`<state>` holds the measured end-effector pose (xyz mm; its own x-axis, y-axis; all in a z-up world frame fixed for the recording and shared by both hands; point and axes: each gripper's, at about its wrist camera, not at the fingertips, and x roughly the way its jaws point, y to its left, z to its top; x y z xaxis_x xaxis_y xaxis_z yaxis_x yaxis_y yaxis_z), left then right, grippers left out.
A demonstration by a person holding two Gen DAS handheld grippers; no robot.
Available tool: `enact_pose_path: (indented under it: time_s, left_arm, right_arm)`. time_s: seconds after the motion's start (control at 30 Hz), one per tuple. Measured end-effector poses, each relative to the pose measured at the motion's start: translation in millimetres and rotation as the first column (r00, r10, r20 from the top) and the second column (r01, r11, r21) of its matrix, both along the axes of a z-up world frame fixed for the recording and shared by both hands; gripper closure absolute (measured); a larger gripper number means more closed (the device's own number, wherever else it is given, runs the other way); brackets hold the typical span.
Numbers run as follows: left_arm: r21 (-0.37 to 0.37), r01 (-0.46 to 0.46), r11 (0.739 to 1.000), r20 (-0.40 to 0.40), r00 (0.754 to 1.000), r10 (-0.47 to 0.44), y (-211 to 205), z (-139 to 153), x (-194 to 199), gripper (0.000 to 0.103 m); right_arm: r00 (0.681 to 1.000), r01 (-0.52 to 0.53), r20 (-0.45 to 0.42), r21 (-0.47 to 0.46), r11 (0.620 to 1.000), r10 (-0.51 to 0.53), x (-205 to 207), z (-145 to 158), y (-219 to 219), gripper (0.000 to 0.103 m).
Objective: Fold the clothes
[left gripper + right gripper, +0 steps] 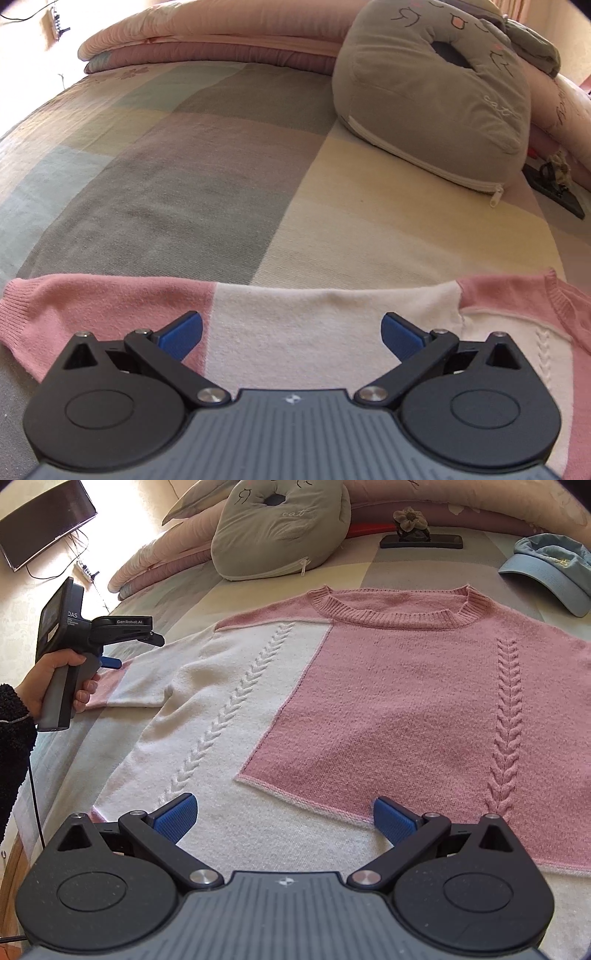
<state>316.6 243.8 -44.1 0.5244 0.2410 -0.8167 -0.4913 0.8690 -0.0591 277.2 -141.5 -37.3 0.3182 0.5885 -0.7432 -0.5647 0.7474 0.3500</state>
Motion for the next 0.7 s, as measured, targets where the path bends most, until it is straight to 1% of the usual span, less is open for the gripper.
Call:
enact_pose_path:
  time_s: [0.07,0.2,0.3,0.37,0.43,0.53,0.7]
  left_arm:
    - [-0.012,0.046,0.999,-0.017,0.999,-0.046,-10,-2,2,0.001]
    - [-0.006,0.091,0.996,-0.089,0.992,-0.091,-22,-19,22,0.001]
    - [0.078,0.079,0.994,-0.075,0.994,-0.073,-25,-25,34,0.000]
    - [0.082,0.044,0.996,-0.053,0.998,-0.040,-21,-27,37,0.000]
    - [0.078,0.045,0.996,-0.053,0.998,-0.041,-23,-25,34,0.001]
    - [0.053,0.057,0.997,-0.053,0.997,-0.054,-28,-19,22,0.001]
    - [-0.065,0.084,0.994,-0.001,0.996,-0.084,-40,8,-14,0.001]
  right_arm:
    - [1.000,-0.001,-0.001,0.004,1.000,0.001,0,1,0,0.000]
    - [1.000,-0.006,0.000,-0.005,1.000,0.006,0,-1,1,0.000]
    - [1.000,-0.009,-0.003,-0.002,1.000,0.009,0,-2,2,0.000]
    - [1.000,-0.008,-0.008,0.001,1.000,0.008,2,-3,1,0.000]
    - [1.000,-0.011,-0.008,-0.001,1.000,0.011,0,-1,1,0.000]
    - [1.000,-0.015,-0.008,-0.003,1.000,0.015,-2,1,0,0.000]
    - [1.000,-0.024,-0.004,-0.011,1.000,0.024,-7,6,-2,0.000]
